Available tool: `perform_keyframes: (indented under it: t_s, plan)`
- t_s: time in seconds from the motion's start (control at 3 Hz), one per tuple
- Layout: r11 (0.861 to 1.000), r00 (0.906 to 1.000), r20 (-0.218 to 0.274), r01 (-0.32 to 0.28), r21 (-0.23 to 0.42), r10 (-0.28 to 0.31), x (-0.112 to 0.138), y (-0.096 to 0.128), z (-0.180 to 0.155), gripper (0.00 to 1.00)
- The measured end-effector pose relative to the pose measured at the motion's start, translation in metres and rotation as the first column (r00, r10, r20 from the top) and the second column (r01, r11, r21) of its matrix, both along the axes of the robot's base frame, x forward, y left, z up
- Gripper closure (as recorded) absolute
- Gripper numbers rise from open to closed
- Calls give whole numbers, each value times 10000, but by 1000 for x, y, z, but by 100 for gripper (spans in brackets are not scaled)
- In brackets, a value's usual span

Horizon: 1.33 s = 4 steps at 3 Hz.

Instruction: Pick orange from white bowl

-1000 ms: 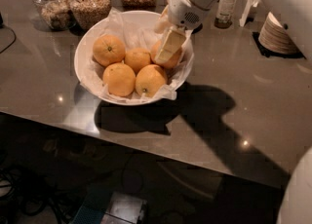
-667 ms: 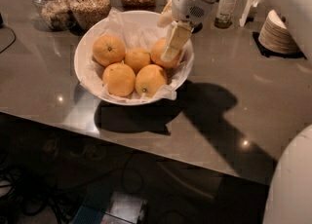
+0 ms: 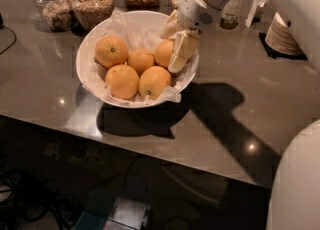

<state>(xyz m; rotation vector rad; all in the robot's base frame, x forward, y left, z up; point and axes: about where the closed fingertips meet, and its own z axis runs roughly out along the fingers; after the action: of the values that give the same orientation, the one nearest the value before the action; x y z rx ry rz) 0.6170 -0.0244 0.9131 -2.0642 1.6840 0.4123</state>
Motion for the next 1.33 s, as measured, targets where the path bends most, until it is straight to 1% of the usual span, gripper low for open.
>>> perform_keyframes:
  t_s: [0.33, 0.67, 1.0, 1.33]
  plan:
    - [9998, 9989, -467, 2, 177, 7, -6, -2, -15, 28]
    - [9989, 9966, -769, 324, 340, -297, 1, -1, -34, 31]
    - [9982, 9962, -719, 521, 298, -498, 9, -2, -39, 50]
    - [9979, 9971, -435, 625, 173, -617, 12, -6, -36, 73]
